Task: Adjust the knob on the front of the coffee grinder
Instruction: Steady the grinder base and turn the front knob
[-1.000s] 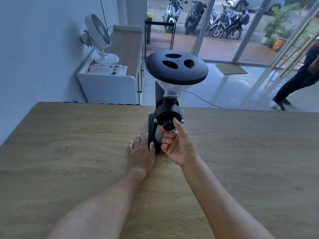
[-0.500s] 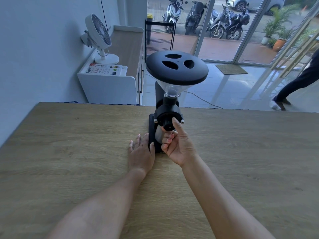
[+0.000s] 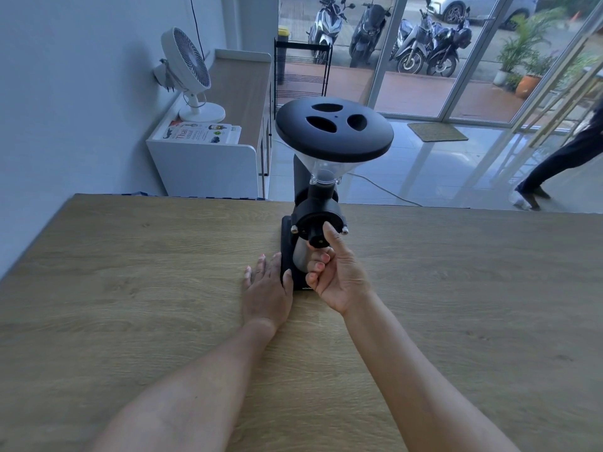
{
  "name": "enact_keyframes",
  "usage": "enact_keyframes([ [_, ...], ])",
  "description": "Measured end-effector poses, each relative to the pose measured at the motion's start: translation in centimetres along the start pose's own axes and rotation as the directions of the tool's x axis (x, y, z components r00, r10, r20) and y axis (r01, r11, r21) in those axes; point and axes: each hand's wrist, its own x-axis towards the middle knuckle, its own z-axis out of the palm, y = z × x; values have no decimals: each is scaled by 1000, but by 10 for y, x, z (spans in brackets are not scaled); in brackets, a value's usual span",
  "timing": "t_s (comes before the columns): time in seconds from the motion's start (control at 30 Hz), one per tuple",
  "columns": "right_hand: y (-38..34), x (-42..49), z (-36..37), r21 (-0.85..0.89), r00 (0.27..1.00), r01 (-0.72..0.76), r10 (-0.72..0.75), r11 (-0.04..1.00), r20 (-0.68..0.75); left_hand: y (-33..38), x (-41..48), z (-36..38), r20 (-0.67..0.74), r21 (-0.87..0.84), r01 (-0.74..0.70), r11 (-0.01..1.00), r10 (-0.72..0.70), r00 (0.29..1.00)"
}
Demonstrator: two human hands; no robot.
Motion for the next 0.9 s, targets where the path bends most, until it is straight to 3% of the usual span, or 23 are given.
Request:
enact_keyframes([
  [0.57,-4,-3,-5,1,995,-57,56,998,78,-2,1,2,-5,18,3,1000,-3,1000],
  [0.9,-2,0,-2,40,999,-27,26,999,25,-3,2,6,-9,30,6,1000,-6,1000],
])
